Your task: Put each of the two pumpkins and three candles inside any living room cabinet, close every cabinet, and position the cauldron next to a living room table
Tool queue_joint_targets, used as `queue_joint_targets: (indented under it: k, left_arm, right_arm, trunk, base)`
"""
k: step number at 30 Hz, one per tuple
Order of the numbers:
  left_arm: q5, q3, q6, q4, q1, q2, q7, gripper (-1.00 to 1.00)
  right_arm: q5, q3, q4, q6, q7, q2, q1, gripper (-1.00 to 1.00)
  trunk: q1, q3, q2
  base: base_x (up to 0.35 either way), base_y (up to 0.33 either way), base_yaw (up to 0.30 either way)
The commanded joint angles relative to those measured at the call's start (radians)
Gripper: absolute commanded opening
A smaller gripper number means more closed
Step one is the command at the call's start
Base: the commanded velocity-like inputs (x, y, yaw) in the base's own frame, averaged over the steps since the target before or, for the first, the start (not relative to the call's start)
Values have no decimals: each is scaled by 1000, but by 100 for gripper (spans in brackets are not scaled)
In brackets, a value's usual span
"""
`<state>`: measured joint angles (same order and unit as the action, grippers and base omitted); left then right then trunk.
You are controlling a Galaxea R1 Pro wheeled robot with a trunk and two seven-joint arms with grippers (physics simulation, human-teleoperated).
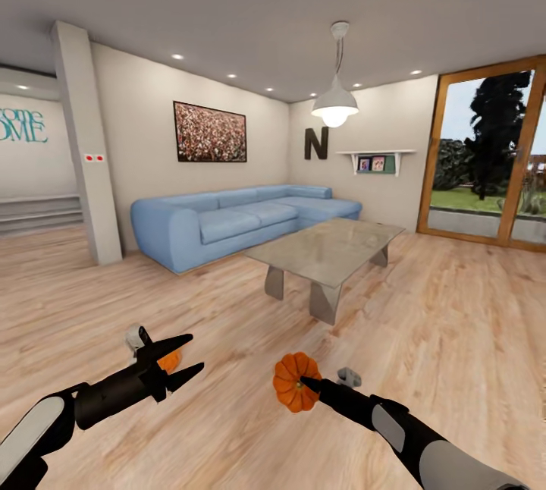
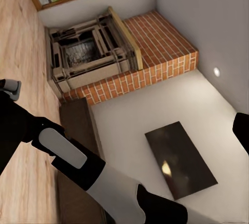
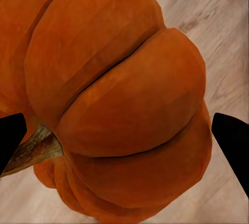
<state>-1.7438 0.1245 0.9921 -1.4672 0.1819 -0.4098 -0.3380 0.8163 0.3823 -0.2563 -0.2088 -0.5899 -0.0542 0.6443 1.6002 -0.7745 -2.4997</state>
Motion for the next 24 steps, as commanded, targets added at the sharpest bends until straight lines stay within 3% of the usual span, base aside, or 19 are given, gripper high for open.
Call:
queue_joint_targets:
  k: [1, 18, 24]
  left_arm:
    - [6, 1, 0, 1, 1, 0, -9, 100]
    - [6, 1, 0, 1, 1, 1, -9, 100]
    - [6, 1, 0, 1, 1, 0, -9, 100]
  right_arm:
    - [14, 0, -1, -7, 0, -1, 1, -100]
    - [15, -1, -1, -7, -1, -2, 1, -100]
    - [15, -1, -1, -8, 0, -2, 1, -100]
  trunk:
    - [0, 0, -1]
    - [0, 15, -1]
    - [0, 17, -1]
  base:
    - [249, 142, -246]
    - [224, 215, -246]
    - [128, 259, -80]
